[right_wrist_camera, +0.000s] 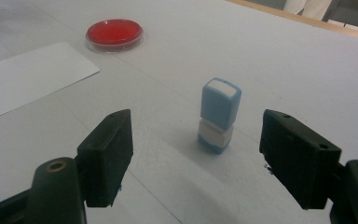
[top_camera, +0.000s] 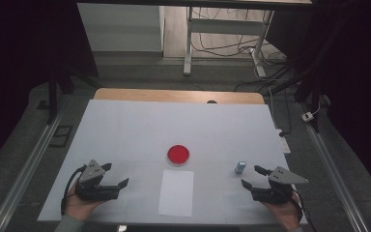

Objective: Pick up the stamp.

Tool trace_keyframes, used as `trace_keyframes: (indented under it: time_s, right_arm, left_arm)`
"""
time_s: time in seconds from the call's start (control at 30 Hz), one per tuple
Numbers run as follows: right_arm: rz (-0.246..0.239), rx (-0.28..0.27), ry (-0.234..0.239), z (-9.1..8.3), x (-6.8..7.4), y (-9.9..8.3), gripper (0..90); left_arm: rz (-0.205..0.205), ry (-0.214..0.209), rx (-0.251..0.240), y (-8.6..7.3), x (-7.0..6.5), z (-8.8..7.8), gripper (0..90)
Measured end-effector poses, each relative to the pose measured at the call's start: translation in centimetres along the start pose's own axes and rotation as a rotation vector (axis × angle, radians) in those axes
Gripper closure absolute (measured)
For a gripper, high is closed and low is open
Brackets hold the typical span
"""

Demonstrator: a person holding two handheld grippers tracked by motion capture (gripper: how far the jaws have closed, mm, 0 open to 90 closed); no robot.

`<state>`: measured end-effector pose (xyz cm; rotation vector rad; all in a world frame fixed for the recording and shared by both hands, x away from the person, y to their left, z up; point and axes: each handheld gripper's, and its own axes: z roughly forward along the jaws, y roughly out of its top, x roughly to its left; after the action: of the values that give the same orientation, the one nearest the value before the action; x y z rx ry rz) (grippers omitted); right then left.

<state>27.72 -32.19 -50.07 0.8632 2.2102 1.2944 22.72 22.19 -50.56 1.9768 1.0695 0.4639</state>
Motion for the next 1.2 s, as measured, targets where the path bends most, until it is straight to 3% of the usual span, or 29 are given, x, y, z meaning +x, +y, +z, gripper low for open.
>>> trace_keyframes:
  time_s: [0.23,0.6,0.8,1.2]
  right_arm:
    - [0.001,0.001,-0.006,0.5,0.2,0.4,26.9]
    - [-0.016,0.034,-0.031,1.1,0.9,0.9,27.9]
    - [0.012,0.025,-0.055,0.7,0.5,0.8,28.7]
    - [-0.008,0.038,-0.091,1.2,1.2,2.1,28.9]
  left_arm:
    - [-0.008,-0.004,0.004,-0.5,0.2,-0.2,16.8]
    - [0.025,-0.014,0.011,-0.2,0.0,0.1,17.5]
    - [0.005,-0.021,0.016,-0.3,0.2,0.3,17.7]
    - [0.001,-0.02,0.015,-0.4,-0.2,0.2,18.1]
